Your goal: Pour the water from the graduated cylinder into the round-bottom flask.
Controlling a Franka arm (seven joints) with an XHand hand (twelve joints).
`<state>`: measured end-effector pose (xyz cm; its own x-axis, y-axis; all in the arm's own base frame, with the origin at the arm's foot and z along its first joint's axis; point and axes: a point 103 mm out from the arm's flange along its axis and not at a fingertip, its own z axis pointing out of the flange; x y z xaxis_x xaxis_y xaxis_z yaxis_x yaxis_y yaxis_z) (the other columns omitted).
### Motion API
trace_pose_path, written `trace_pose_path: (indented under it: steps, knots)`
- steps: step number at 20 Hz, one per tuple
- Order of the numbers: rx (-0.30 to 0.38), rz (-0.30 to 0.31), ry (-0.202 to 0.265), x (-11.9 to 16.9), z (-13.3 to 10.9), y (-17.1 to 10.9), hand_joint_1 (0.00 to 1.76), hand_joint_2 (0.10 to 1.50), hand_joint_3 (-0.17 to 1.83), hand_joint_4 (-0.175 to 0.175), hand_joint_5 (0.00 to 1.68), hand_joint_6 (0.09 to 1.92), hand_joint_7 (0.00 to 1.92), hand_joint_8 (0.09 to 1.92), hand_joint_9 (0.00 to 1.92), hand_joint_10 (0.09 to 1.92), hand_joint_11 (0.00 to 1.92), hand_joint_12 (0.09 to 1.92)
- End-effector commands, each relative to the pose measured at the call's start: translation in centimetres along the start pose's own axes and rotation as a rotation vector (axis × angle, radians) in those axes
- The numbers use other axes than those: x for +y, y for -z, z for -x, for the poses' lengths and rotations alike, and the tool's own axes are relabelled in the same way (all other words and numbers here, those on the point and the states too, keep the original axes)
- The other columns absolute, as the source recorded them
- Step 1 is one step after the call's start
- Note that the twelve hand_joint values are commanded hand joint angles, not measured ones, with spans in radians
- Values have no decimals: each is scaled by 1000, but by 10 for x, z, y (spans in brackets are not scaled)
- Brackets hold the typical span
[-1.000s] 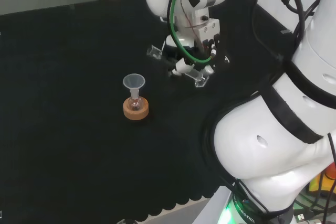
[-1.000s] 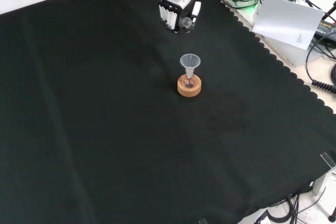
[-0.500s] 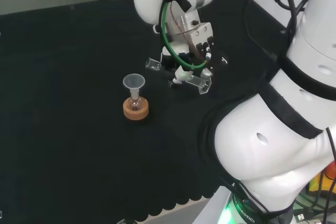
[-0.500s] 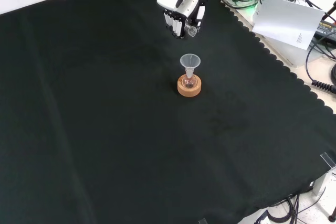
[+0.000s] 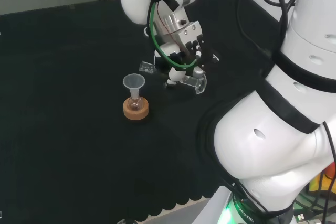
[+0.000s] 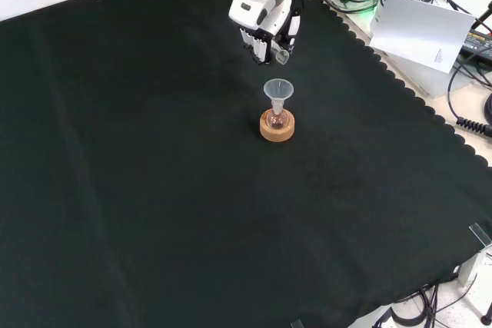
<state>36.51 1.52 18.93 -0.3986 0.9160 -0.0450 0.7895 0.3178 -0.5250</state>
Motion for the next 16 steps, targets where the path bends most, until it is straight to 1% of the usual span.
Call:
trace_pose_path:
  steps: [1,4,9,16]
  knots:
    - [-113,-97,-95,5,-2,0,1274,1077,-1,-175,1052,892,1082,870,1471,87,1261,727]
    - [-136,-128,-115,6,-3,1,1273,1077,-1,-175,1052,893,1082,871,1471,87,1261,726]
    - [-168,-157,-140,8,-6,6,1273,1077,0,-175,1051,893,1081,872,1469,87,1261,726]
    - [-229,-195,-174,9,-12,12,1273,1077,0,-175,1050,895,1080,873,1469,87,1262,725]
